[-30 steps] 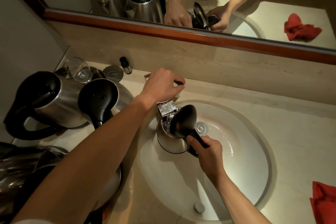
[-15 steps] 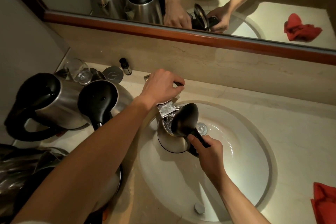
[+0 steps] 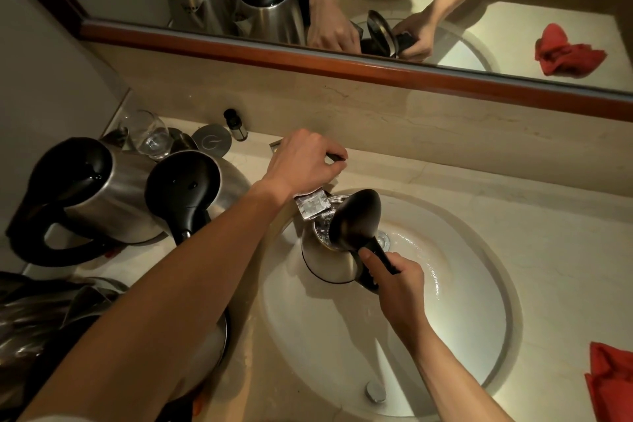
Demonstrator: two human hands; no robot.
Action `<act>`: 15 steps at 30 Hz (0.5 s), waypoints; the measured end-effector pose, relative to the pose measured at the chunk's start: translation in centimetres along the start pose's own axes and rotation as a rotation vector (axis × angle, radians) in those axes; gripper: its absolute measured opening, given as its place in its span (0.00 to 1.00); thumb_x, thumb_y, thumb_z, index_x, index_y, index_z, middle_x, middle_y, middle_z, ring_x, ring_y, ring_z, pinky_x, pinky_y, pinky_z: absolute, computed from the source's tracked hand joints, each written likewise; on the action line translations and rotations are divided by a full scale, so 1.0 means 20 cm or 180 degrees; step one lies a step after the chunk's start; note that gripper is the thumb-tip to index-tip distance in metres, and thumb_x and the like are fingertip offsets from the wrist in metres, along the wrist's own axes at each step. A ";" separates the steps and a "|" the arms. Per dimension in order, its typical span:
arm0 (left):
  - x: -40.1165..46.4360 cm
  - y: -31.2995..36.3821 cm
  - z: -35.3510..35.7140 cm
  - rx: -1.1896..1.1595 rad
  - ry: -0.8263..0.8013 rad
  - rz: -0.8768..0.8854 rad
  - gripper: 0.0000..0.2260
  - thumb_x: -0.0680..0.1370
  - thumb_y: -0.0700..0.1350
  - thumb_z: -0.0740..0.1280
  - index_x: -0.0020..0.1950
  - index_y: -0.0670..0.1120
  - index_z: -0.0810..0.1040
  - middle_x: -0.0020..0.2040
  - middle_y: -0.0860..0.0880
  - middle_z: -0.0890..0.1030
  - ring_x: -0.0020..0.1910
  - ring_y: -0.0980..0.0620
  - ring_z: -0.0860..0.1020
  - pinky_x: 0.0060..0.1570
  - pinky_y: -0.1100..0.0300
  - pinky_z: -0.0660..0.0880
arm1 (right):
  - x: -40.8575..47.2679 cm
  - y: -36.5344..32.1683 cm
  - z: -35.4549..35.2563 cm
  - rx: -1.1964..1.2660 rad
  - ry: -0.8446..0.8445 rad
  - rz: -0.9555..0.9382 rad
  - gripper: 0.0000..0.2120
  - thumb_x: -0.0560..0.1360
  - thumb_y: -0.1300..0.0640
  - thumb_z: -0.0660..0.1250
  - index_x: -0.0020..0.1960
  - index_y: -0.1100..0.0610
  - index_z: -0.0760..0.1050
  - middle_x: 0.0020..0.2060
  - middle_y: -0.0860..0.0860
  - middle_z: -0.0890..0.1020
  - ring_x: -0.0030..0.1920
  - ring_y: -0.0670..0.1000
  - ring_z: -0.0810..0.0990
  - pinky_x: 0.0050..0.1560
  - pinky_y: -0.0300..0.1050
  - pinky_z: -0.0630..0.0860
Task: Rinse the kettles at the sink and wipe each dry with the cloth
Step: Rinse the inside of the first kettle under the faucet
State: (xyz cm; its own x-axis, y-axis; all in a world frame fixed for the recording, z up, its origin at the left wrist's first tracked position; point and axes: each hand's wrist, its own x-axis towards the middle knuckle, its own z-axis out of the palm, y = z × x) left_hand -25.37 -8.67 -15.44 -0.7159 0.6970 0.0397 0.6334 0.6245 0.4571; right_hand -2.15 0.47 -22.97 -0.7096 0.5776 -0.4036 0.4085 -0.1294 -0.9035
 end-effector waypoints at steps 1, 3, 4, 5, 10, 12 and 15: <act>0.00 0.00 0.00 0.0009 0.0010 -0.0001 0.09 0.77 0.51 0.68 0.52 0.54 0.86 0.50 0.56 0.86 0.50 0.52 0.83 0.49 0.54 0.78 | 0.00 0.00 0.00 0.0003 -0.0006 0.0000 0.24 0.70 0.50 0.76 0.29 0.60 0.65 0.27 0.50 0.65 0.30 0.50 0.63 0.36 0.46 0.61; 0.00 0.00 0.00 0.0023 0.0026 0.0005 0.09 0.77 0.51 0.68 0.52 0.54 0.86 0.50 0.56 0.86 0.50 0.52 0.83 0.49 0.55 0.77 | 0.00 -0.01 0.00 -0.0023 -0.0021 0.0001 0.25 0.67 0.44 0.75 0.29 0.61 0.66 0.27 0.50 0.65 0.31 0.50 0.63 0.37 0.47 0.61; 0.00 0.00 0.01 0.0025 0.0028 0.0006 0.09 0.77 0.51 0.68 0.52 0.54 0.86 0.50 0.56 0.86 0.50 0.52 0.83 0.48 0.56 0.77 | 0.00 -0.02 0.00 -0.0040 -0.0028 0.0001 0.26 0.65 0.42 0.74 0.28 0.60 0.66 0.27 0.50 0.66 0.31 0.51 0.63 0.37 0.47 0.61; 0.00 0.00 0.01 0.0025 0.0028 0.0003 0.09 0.77 0.51 0.68 0.53 0.54 0.86 0.50 0.57 0.86 0.51 0.53 0.83 0.48 0.57 0.77 | 0.00 -0.02 0.00 -0.0046 -0.0036 0.0001 0.27 0.64 0.40 0.74 0.28 0.60 0.66 0.27 0.50 0.66 0.31 0.51 0.63 0.37 0.48 0.61; 0.00 0.00 0.01 0.0040 0.0019 -0.0013 0.09 0.77 0.51 0.68 0.52 0.54 0.86 0.50 0.57 0.86 0.50 0.53 0.83 0.46 0.58 0.76 | 0.00 -0.01 0.00 -0.0049 -0.0035 0.0003 0.24 0.71 0.51 0.77 0.27 0.58 0.67 0.25 0.49 0.67 0.30 0.50 0.64 0.39 0.48 0.62; 0.00 0.00 0.01 0.0047 0.0017 -0.0004 0.08 0.77 0.51 0.68 0.52 0.54 0.86 0.50 0.57 0.86 0.50 0.53 0.83 0.46 0.58 0.76 | 0.00 0.01 0.00 -0.0046 -0.0003 0.0026 0.24 0.75 0.57 0.77 0.26 0.57 0.69 0.24 0.47 0.68 0.29 0.50 0.65 0.39 0.49 0.64; 0.00 0.00 0.01 0.0042 0.0009 -0.0015 0.09 0.77 0.51 0.68 0.52 0.54 0.86 0.50 0.56 0.86 0.50 0.52 0.83 0.47 0.58 0.76 | 0.00 0.03 0.01 -0.0024 0.0050 0.0061 0.23 0.75 0.58 0.77 0.28 0.60 0.69 0.24 0.48 0.69 0.29 0.50 0.66 0.39 0.49 0.65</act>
State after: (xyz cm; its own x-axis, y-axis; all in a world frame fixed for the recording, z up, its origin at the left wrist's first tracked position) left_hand -25.36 -8.57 -15.52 -0.7197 0.6931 0.0401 0.6337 0.6323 0.4456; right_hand -2.08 0.24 -23.48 -0.6924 0.5877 -0.4185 0.4264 -0.1347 -0.8945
